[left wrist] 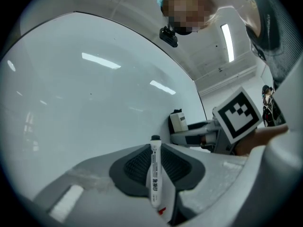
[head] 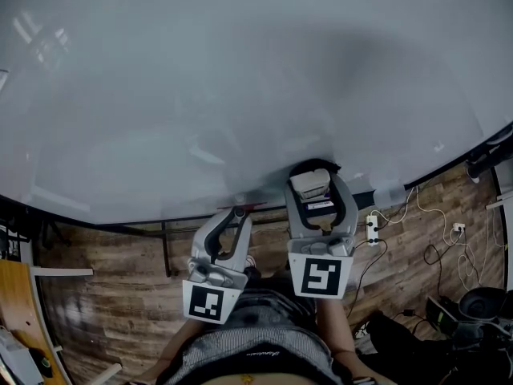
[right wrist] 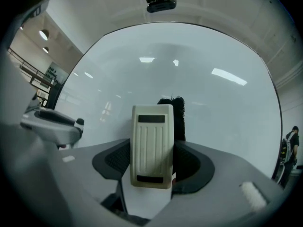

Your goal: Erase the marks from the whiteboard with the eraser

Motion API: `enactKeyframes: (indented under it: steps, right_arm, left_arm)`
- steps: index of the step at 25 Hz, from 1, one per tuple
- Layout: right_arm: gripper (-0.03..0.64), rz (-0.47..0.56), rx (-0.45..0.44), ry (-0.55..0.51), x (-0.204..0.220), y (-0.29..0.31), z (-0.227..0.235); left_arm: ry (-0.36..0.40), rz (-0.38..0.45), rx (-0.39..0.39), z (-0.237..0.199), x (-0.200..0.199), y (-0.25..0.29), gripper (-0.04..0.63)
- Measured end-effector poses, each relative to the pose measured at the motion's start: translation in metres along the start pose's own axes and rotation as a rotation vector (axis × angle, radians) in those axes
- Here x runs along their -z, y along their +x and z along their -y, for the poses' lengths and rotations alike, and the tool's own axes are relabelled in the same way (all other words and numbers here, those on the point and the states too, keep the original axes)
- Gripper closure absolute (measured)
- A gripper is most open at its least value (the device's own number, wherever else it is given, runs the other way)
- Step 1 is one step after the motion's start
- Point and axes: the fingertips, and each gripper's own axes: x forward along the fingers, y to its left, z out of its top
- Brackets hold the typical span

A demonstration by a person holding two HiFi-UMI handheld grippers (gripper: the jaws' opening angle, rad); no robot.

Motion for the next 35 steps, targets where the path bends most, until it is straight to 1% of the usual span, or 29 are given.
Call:
enactKeyframes:
  steps: [1, 4, 5, 8, 10, 12, 15, 21, 24, 27, 31, 35]
  right_arm:
    - [0.357, -0.018, 0.008, 0.01, 0.008, 0.0, 0.001]
    - [0.357, -0.031, 0.016, 0.09, 0.024, 0.001, 0.004]
    - [0.357, -0.039, 0.016, 0.101, 0.03, 0.0, 0.007]
    - [0.357, -0.092, 0.023, 0.086, 0.049, -0.001, 0.012]
    - [0.357, -0.101, 0.024, 0.095, 0.054, -0.001, 0.01]
    - [0.357, -0.084, 0.013, 0.131, 0.054, -0.001, 0.009]
    - [0.357, -0.08, -0.032, 0.2, 0.058, -0.003, 0.007]
    - [0.356, -0.037, -0.098, 0.217, 0.054, -0.016, -0.005]
    - [0.356, -0.03, -0.089, 0.259, 0.052, -0.027, -0.015]
    - [0.356, -0.026, -0.091, 0.295, 0.054, -0.032, -0.022]
    - [0.354, 0.033, -0.125, 0.321, 0.042, -0.04, -0.038]
    - [0.354, 0.065, -0.121, 0.343, 0.03, -0.048, -0.05]
  left_arm:
    - [0.001, -0.002, 0.001, 0.0, 0.001, 0.0, 0.518]
    - [0.005, -0.005, 0.007, 0.0, 0.001, -0.001, 0.518]
    - [0.005, -0.008, 0.008, 0.001, 0.002, 0.0, 0.518]
    - [0.011, -0.012, 0.014, 0.007, 0.001, 0.003, 0.518]
    - [0.016, -0.015, 0.022, 0.008, 0.001, 0.003, 0.518]
    - [0.019, -0.016, 0.031, 0.008, 0.001, 0.004, 0.518]
    - [0.02, -0.022, 0.051, 0.014, 0.004, 0.008, 0.518]
    - [0.037, -0.013, 0.072, 0.016, 0.006, 0.01, 0.518]
    - [0.036, 0.0, 0.071, 0.013, 0.005, 0.004, 0.518]
    - [0.036, -0.005, 0.074, 0.014, 0.007, 0.009, 0.518]
    - [0.03, -0.006, 0.074, 0.017, 0.004, 0.011, 0.518]
    - [0.019, 0.002, 0.075, 0.014, -0.002, 0.008, 0.518]
